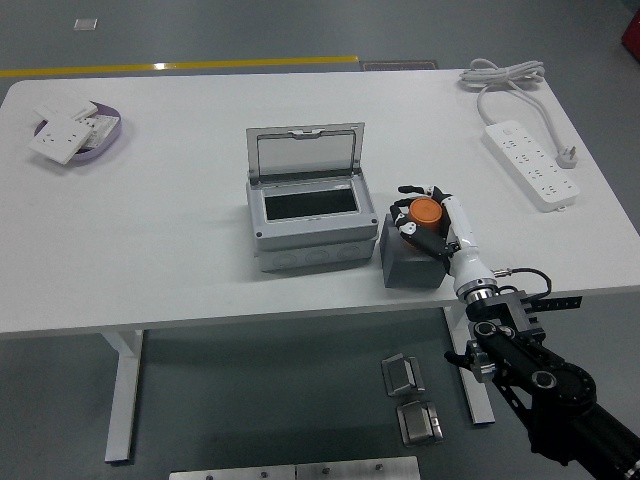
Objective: Pick up the cylinder from the cube,place it in the box,flap close box
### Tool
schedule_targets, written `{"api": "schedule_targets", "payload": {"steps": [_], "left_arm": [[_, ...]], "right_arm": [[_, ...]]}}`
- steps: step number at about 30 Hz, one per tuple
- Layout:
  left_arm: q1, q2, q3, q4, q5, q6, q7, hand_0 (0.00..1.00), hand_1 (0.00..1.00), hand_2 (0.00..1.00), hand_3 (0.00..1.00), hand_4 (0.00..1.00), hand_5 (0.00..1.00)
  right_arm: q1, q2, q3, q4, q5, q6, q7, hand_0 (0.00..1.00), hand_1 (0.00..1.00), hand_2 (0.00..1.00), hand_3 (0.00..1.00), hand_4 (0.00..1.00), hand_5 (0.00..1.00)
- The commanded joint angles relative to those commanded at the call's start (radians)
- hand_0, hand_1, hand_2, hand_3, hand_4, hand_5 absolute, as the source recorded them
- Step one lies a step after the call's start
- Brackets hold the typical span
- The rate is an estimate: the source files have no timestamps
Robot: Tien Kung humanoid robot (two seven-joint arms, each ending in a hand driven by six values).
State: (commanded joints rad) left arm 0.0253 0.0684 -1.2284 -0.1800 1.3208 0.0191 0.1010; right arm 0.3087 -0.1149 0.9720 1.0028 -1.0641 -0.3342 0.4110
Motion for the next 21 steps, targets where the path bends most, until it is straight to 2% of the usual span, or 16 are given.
{"api": "schedule_targets", "payload": {"steps": [2,3,8,9,14,15,20,21], "left_arm": [[0.0,0.0,0.0,0.0,0.0,0.0,0.0,0.585,0.618,0.569,0.607,0.651,0.285],[0.0,0.0,-0.001,0.0,0.001,0.0,0.0,0.585,0.616,0.569,0.606,0.651,0.285],[-0.002,0.001,0.001,0.0,-0.002,-0.001,-0.003,0.585,0.616,0.569,0.606,0.651,0.285],[-0.003,0.001,0.001,0.0,-0.002,-0.001,-0.004,0.583,0.616,0.569,0.607,0.651,0.283],[-0.003,0.002,-0.001,0.0,-0.003,-0.002,-0.005,0.583,0.616,0.569,0.607,0.651,0.283],[-0.003,0.002,-0.001,0.0,-0.003,-0.002,-0.005,0.583,0.616,0.569,0.606,0.652,0.285],[-0.003,0.002,-0.002,0.0,-0.004,-0.002,-0.005,0.583,0.616,0.569,0.606,0.652,0.285],[-0.002,0.002,-0.002,0.0,-0.004,-0.002,-0.005,0.582,0.616,0.57,0.607,0.653,0.285]], "right_arm": [[0.0,0.0,-0.001,0.001,0.0,-0.002,-0.002,0.739,0.652,0.515,0.585,0.292,0.002],[0.0,0.0,-0.001,0.002,0.0,-0.003,-0.003,0.657,0.596,0.489,0.538,0.009,0.002],[0.001,0.001,-0.005,0.004,0.0,-0.006,-0.008,0.657,0.596,0.489,0.538,0.009,0.002],[0.0,0.002,-0.007,0.004,0.0,-0.006,-0.008,0.565,0.533,0.461,0.433,0.002,0.002],[0.0,0.003,-0.01,0.006,0.001,-0.008,-0.003,0.565,0.533,0.461,0.433,0.002,0.002],[0.001,0.003,-0.009,0.007,0.0,-0.01,-0.003,0.515,0.508,0.449,0.356,0.043,0.002],[0.012,-0.002,0.003,0.019,-0.024,-0.018,-0.01,0.515,0.508,0.449,0.356,0.043,0.002],[0.017,-0.004,0.006,0.021,-0.032,-0.02,-0.013,0.491,0.484,0.426,0.311,0.055,0.002]]}}
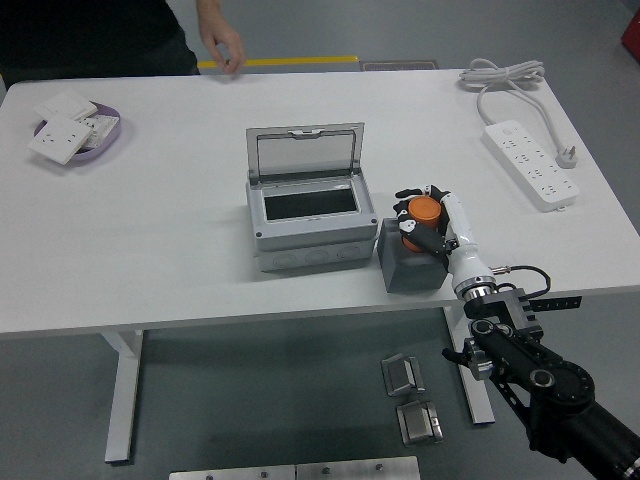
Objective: Pick up the cylinder from the cube,place it in the box,flap close box
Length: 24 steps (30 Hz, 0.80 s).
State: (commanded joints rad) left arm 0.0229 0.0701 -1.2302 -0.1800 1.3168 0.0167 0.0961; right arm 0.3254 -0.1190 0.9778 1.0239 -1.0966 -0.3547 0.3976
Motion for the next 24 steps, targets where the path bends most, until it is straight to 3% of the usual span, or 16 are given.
{"api": "schedule_targets", "payload": {"steps": [11,12,16,17,18,23,24], "left_arm": [[0.0,0.002,-0.002,0.0,0.002,0.0,0.004,0.582,0.616,0.57,0.607,0.654,0.285],[0.0,0.002,-0.002,0.0,0.002,0.0,0.004,0.583,0.616,0.57,0.607,0.654,0.285],[0.001,0.002,-0.002,0.0,0.002,0.0,0.006,0.583,0.616,0.57,0.607,0.654,0.285],[0.002,0.003,-0.003,0.0,0.002,0.0,0.007,0.583,0.616,0.57,0.607,0.654,0.285],[0.003,0.003,-0.003,0.0,0.002,0.0,0.008,0.583,0.616,0.57,0.607,0.655,0.283],[0.005,0.006,-0.003,0.0,0.001,-0.002,0.01,0.583,0.616,0.57,0.607,0.655,0.283],[0.005,0.007,-0.002,0.0,0.001,-0.002,0.01,0.583,0.616,0.57,0.607,0.655,0.284]], "right_arm": [[0.114,-0.031,-0.019,0.044,-0.18,-0.07,-0.11,0.482,0.477,0.425,0.295,0.075,0.002],[0.126,-0.031,-0.027,0.048,-0.199,-0.076,-0.125,0.376,0.413,0.409,0.27,0.024,0.002],[0.18,-0.021,-0.079,0.059,-0.291,-0.088,-0.197,0.376,0.413,0.409,0.27,0.024,0.002],[0.199,-0.013,-0.098,0.06,-0.328,-0.077,-0.226,0.376,0.413,0.409,0.27,0.024,0.002],[0.214,-0.005,-0.109,0.06,-0.361,-0.06,-0.249,0.23,0.343,0.404,0.268,0.015,0.002],[0.284,0.041,-0.153,0.053,-0.545,0.038,-0.378,0.23,0.343,0.404,0.268,0.015,0.002],[0.297,0.049,-0.162,0.05,-0.585,0.055,-0.403,0.041,0.236,0.394,0.258,0.02,0.002]]}}
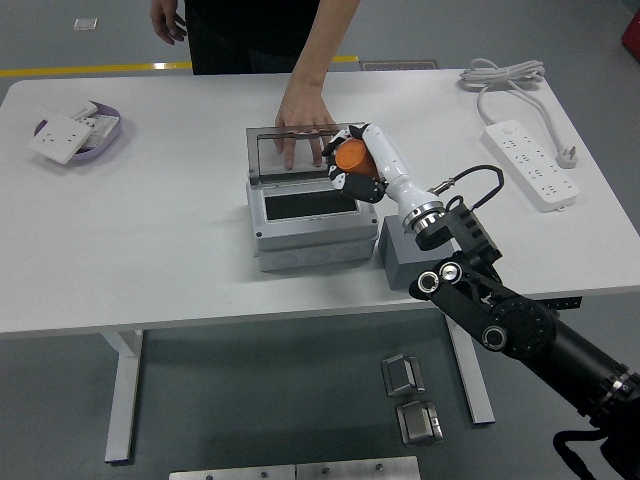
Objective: Pick up the cylinder from the cube,place it in the box,flap close box
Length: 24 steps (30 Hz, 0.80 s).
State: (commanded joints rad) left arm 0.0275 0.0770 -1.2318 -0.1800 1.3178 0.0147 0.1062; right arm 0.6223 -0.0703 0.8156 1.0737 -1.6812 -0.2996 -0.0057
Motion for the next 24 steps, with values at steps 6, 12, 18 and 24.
{"api": "schedule_targets", "payload": {"steps": [6,12,18,24], "left_arm": [[0.001,0.004,0.005,0.0,-0.004,-0.001,0.001,0.583,0.617,0.57,0.607,0.655,0.284],[-0.002,0.009,0.006,0.0,-0.005,-0.004,0.001,0.583,0.616,0.57,0.607,0.655,0.283],[-0.005,0.01,0.007,0.0,-0.004,-0.006,0.001,0.583,0.616,0.57,0.606,0.654,0.281],[-0.006,0.012,0.005,0.0,0.0,-0.005,0.003,0.583,0.615,0.568,0.607,0.655,0.281]], "right_arm": [[0.066,0.023,-0.071,-0.021,-0.194,0.061,-0.121,0.002,0.118,0.344,0.243,0.002,0.002],[0.111,0.047,-0.17,-0.052,-0.348,0.084,-0.161,0.002,0.077,0.329,0.232,0.002,0.002],[0.127,0.069,-0.217,-0.08,-0.47,0.095,-0.162,0.002,0.077,0.331,0.238,0.002,0.002],[0.153,0.07,-0.23,-0.111,-0.544,0.117,-0.149,0.064,0.194,0.388,0.352,0.068,0.002]]}}
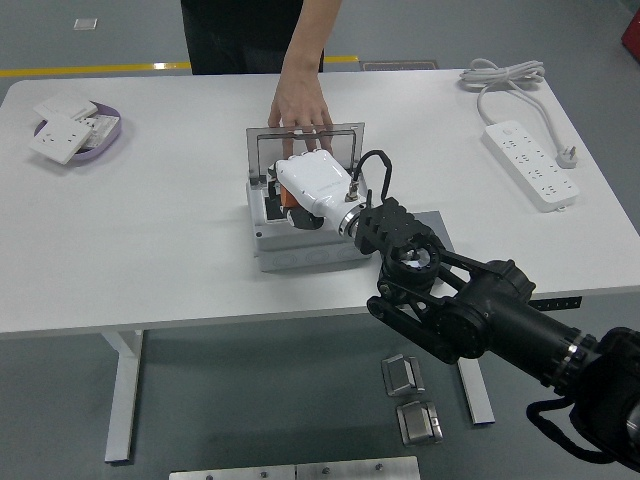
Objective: Pick up the cylinder from the cube,place it in the box,flap close box
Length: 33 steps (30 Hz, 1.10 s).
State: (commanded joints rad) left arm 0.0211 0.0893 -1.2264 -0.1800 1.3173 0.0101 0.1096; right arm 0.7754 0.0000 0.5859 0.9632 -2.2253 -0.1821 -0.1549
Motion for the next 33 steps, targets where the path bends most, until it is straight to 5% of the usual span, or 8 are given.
{"api": "schedule_targets", "payload": {"steps": [5,6,11,12,17,18,33], "left_arm": [[-0.004,0.002,0.0,0.0,0.002,-0.001,0.0,0.583,0.615,0.568,0.607,0.655,0.281],[-0.005,0.002,0.0,0.0,0.003,-0.001,0.0,0.583,0.616,0.567,0.606,0.655,0.284],[-0.006,0.003,0.001,0.0,0.005,0.0,0.001,0.583,0.616,0.567,0.606,0.655,0.284],[-0.006,0.003,0.001,0.0,0.005,0.0,0.001,0.583,0.615,0.568,0.606,0.651,0.275],[-0.008,0.005,0.001,0.0,0.008,0.0,0.001,0.583,0.615,0.568,0.606,0.651,0.275],[-0.008,0.005,0.001,0.0,0.008,0.0,0.001,0.583,0.615,0.568,0.607,0.65,0.27],[-0.011,0.004,0.001,0.0,0.013,-0.001,0.001,0.583,0.615,0.566,0.606,0.648,0.266]], "right_arm": [[0.018,0.0,-0.017,-0.037,-0.003,-0.005,0.015,0.064,0.194,0.388,0.352,0.068,0.002],[0.021,0.0,-0.019,-0.047,-0.001,-0.008,0.019,0.671,0.639,0.61,0.637,0.376,0.098],[0.029,0.0,-0.02,-0.088,0.012,-0.016,0.034,0.671,0.639,0.61,0.637,0.376,0.098],[0.03,0.0,-0.019,-0.092,0.013,-0.016,0.035,0.774,0.698,0.671,0.688,0.456,0.221],[0.034,0.0,-0.009,-0.107,-0.01,-0.004,0.026,0.774,0.698,0.671,0.688,0.456,0.221],[0.035,0.0,-0.009,-0.108,-0.013,-0.002,0.024,0.828,0.726,0.713,0.72,0.686,0.37],[0.03,0.0,-0.023,-0.102,0.013,-0.013,0.026,0.878,0.746,0.736,0.804,0.83,0.308]]}}
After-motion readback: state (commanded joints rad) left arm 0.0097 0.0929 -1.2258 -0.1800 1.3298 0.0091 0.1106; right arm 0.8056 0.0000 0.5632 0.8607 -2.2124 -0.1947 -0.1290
